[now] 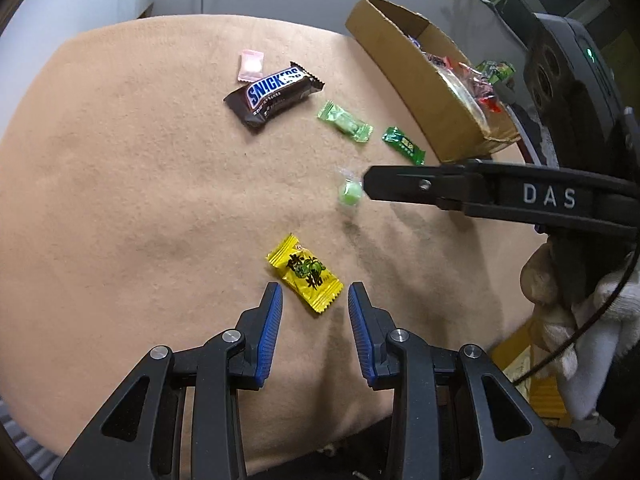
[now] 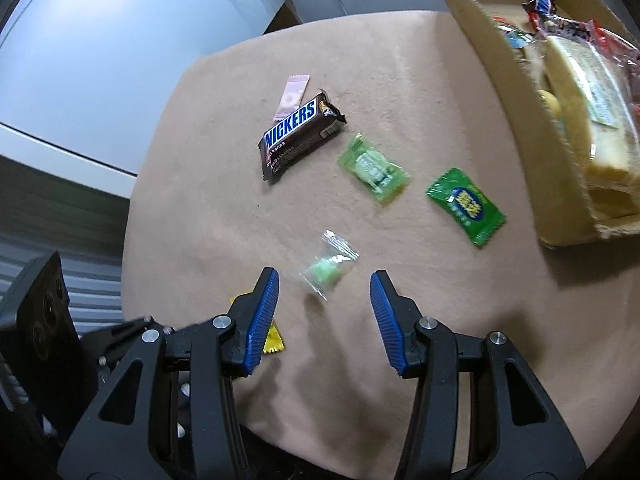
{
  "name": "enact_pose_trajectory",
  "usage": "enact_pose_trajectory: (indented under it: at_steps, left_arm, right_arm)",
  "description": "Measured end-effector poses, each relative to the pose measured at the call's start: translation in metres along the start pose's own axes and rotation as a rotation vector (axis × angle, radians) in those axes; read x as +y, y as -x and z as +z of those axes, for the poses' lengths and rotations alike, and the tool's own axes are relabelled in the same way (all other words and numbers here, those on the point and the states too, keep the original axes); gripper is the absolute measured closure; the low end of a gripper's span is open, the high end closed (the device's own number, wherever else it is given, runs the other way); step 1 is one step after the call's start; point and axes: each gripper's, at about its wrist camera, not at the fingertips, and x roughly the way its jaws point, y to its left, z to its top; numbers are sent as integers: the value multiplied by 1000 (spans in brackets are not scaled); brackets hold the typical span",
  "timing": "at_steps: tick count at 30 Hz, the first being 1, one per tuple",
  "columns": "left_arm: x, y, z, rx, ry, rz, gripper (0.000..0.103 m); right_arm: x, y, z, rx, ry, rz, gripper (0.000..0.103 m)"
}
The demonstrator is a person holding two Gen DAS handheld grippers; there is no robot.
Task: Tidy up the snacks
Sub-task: 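Move both grippers back over the remaining snacks on the table, then grasp the yellow candy packet with the left gripper while the right gripper grasps the small clear green-candy bag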
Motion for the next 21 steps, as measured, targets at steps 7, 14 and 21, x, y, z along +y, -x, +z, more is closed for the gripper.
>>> enact_pose_trajectory:
  at_steps: [7, 14, 21]
  left_arm:
    - [-1, -15, 0, -16, 39, 54, 70]
    - [-9, -18, 0, -68, 10, 116, 70]
    - [-15, -20, -3, -81, -52, 161, 75]
  right_arm:
    - [13, -17, 2, 26, 25, -51, 57]
    - [20, -26, 4, 32, 61, -109, 67]
    - [28, -30, 5, 57, 161, -184, 77]
